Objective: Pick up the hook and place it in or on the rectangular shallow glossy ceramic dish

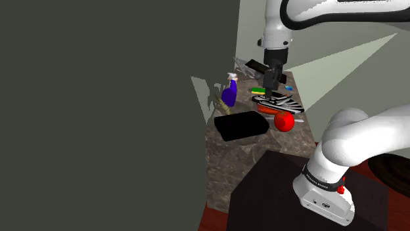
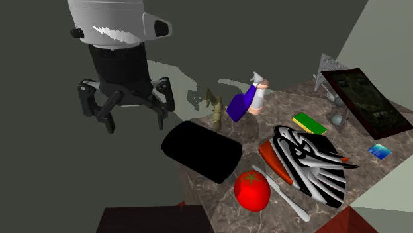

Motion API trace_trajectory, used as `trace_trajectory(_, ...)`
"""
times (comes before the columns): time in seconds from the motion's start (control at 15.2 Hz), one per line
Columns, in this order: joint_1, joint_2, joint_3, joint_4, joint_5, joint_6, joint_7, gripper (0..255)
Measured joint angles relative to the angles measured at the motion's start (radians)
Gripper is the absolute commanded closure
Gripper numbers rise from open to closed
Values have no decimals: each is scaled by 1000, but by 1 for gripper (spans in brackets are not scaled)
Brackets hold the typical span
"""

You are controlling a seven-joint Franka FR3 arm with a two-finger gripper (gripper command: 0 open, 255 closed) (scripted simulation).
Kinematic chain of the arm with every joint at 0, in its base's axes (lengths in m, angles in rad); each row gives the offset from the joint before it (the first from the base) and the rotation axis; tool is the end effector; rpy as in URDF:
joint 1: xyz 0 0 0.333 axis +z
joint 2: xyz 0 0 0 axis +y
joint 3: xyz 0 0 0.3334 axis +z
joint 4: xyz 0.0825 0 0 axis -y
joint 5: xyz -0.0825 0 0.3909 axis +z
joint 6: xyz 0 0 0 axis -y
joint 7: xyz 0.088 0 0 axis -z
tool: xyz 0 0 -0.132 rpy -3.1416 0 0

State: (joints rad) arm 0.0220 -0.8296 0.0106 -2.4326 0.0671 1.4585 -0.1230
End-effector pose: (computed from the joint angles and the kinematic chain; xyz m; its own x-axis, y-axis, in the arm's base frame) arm 0.2708 0.0190 0.5458 0.9782 0.1574 -0.1355 0.1481 -0.9860 -0.0764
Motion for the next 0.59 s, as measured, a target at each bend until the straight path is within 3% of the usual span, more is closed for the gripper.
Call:
trace_trajectory(0.2, -5, 35, -25, 6, -8, 31, -28, 0)
trace_trajectory(0.59, -17, 184, -136, 6, -24, 191, -162, 0)
